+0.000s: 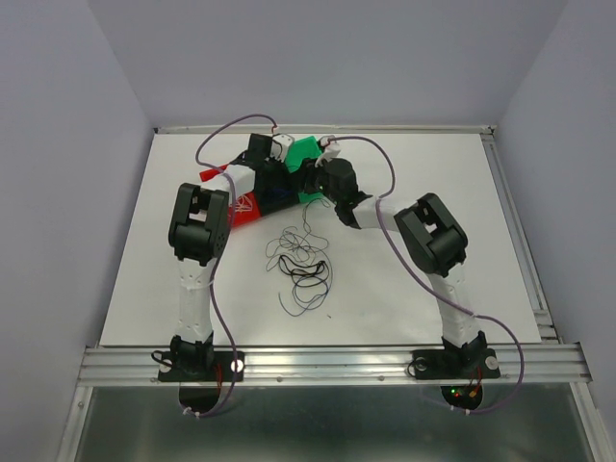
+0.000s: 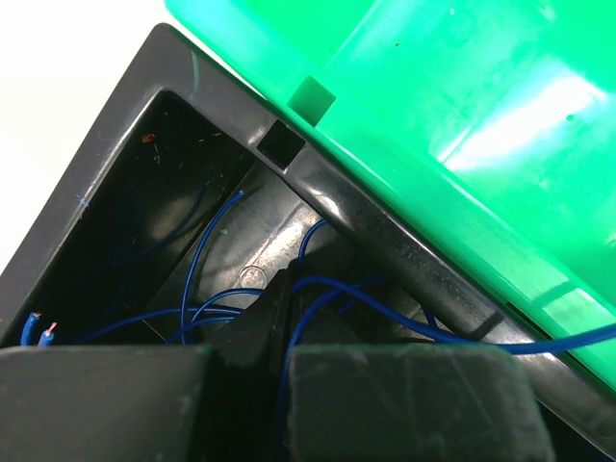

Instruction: Untangle the cables

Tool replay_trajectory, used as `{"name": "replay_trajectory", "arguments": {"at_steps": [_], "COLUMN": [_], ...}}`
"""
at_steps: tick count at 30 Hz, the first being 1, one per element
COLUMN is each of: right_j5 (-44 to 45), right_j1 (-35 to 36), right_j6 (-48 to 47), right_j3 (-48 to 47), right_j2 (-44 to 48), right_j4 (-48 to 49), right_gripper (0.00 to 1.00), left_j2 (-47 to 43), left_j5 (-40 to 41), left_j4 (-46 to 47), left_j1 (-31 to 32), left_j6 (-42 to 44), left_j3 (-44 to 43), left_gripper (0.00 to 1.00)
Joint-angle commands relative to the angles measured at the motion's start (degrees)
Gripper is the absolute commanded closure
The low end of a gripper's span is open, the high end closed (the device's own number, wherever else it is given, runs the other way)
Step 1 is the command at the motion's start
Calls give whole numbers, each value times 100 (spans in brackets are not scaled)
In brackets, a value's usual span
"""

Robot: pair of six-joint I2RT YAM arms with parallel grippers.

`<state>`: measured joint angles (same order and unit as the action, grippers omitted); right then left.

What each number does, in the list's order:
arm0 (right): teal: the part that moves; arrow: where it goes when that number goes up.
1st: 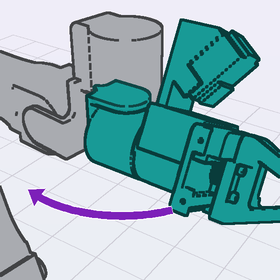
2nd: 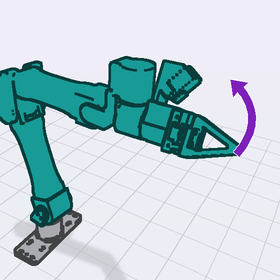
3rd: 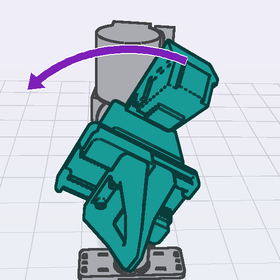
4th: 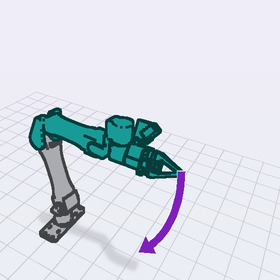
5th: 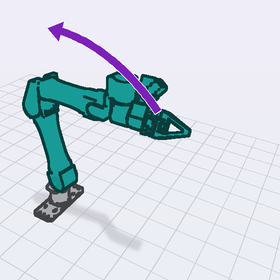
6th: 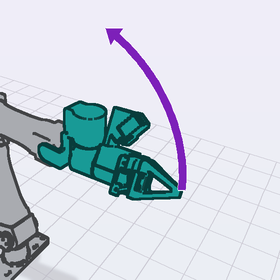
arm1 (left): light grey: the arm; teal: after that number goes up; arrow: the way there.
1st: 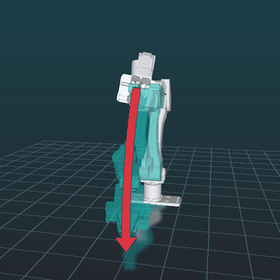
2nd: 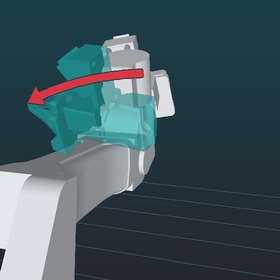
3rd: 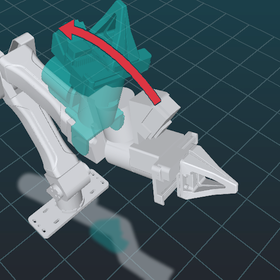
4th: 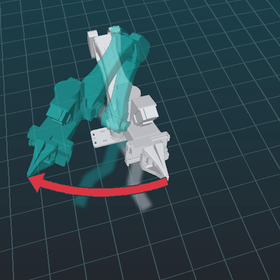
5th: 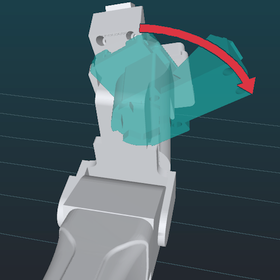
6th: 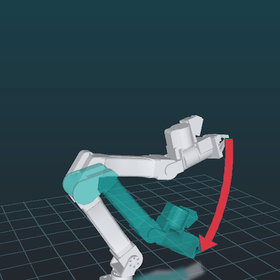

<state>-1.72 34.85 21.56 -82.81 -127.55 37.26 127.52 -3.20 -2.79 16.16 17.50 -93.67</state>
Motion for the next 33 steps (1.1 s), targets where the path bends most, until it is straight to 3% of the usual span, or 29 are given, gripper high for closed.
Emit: {"name": "replay_trajectory", "arguments": {"at_steps": [1,8,16,20,33], "right_j5": [470,-65,145,40,-92], "right_j1": [-31,-31,-40,-75,-128], "right_j6": [-231,-460,-548,-487,-442], "right_j3": [-237,212,300,46,-780], "right_j2": [107,528,652,442,-235], "right_j4": [212,879,810,494,-175], "right_gripper": [49,42,42,47,48], "left_j2": [-307,-298,-333,-342,-465], "left_j5": [-145,-339,-374,-401,-436], "left_j4": [-187,-240,-222,-214,-161], "left_j1": [-69,-166,-175,-166,-166], "left_j6": [8,8,26,26,43], "left_j3": [147,103,147,156,261], "left_gripper": [100,100,100,100,100]}}
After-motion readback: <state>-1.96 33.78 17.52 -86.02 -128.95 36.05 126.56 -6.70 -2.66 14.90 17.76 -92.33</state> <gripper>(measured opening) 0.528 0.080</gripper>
